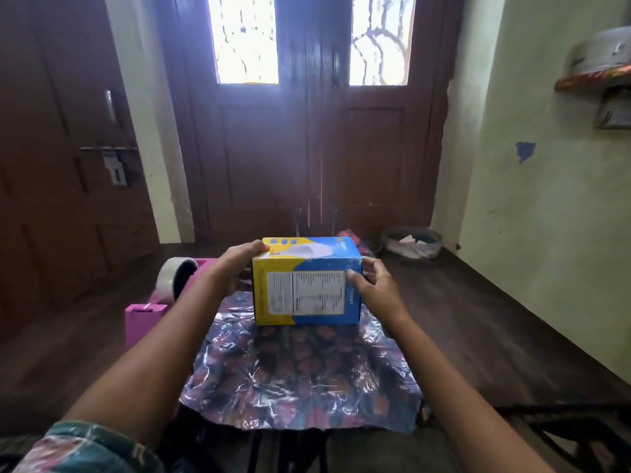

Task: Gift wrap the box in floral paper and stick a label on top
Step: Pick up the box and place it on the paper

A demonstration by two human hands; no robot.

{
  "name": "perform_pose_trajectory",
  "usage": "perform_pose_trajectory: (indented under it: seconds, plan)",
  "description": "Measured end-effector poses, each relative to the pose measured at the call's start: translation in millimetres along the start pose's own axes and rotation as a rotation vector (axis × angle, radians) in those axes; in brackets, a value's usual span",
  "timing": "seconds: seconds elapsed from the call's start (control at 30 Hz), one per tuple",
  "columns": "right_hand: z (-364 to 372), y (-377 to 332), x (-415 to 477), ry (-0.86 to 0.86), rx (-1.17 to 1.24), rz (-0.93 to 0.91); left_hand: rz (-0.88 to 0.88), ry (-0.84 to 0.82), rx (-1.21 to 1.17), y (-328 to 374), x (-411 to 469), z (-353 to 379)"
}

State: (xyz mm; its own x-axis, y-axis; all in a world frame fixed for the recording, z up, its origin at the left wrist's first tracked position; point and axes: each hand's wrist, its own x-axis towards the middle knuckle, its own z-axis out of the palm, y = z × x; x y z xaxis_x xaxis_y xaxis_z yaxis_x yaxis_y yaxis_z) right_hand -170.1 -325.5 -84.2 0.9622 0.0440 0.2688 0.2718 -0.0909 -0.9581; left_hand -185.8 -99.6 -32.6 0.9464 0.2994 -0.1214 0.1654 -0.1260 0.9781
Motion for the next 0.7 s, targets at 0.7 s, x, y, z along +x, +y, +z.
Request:
perform_pose_trajectory:
  seconds: [0.7]
  plan:
    - [-3, 27, 161, -0.041, -0.73, -0.12, 0.097, 0.023, 0.738, 23, 160, -19]
